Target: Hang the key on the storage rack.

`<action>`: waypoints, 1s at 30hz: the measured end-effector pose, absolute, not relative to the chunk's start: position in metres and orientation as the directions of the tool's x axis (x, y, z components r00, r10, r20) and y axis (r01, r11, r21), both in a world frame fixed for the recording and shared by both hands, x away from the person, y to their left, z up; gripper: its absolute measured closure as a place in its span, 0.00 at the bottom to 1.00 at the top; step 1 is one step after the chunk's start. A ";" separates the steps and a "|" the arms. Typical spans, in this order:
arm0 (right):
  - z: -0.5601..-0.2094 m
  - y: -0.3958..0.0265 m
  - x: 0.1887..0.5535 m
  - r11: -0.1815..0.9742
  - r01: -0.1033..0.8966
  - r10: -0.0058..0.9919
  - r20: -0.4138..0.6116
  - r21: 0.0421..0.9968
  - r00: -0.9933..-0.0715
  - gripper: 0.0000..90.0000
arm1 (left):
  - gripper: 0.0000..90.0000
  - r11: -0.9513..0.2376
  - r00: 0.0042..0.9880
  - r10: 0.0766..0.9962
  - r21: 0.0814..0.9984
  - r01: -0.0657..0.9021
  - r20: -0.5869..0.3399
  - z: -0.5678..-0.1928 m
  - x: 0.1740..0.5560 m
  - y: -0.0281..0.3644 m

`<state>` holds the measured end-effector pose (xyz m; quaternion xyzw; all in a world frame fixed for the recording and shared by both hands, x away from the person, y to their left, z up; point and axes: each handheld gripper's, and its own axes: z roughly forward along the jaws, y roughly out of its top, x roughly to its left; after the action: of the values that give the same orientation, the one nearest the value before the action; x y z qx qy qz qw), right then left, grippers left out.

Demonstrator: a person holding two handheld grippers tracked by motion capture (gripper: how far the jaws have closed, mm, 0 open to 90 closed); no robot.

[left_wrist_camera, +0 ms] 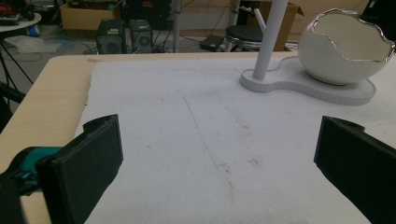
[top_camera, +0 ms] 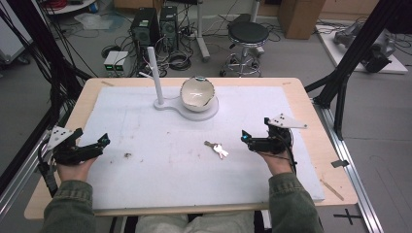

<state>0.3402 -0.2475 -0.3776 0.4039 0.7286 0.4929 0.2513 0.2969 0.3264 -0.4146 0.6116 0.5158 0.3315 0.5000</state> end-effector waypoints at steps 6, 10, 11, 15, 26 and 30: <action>-0.373 -0.236 0.346 0.227 0.337 0.816 0.010 0.914 -0.578 0.01 | 0.02 0.028 0.252 0.962 0.952 0.303 -0.109 -0.415 0.298 0.326; -0.370 -0.228 0.350 0.240 0.334 0.806 0.005 0.911 -0.592 0.01 | 0.02 0.030 0.252 0.961 0.953 0.302 -0.110 -0.415 0.297 0.326; -0.370 -0.228 0.350 0.240 0.334 0.806 0.005 0.911 -0.592 0.01 | 0.02 0.030 0.252 0.961 0.953 0.302 -0.110 -0.415 0.297 0.326; -0.368 -0.223 0.354 0.253 0.337 0.801 0.000 0.907 -0.599 0.01 | 0.02 0.028 0.253 0.961 0.952 0.306 -0.109 -0.415 0.298 0.326; -0.363 -0.211 0.364 0.271 0.345 0.788 -0.001 0.899 -0.616 0.01 | 0.02 0.028 0.252 0.961 0.951 0.307 -0.110 -0.415 0.298 0.326; -0.364 -0.206 0.368 0.286 0.352 0.780 -0.003 0.891 -0.626 0.01 | 0.02 0.028 0.252 0.961 0.951 0.307 -0.110 -0.415 0.298 0.326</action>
<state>0.3679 -0.2059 -0.3642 0.3680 0.7690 0.4706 0.2274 0.2978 0.3265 -0.4152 0.6148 0.5159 0.3284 0.4980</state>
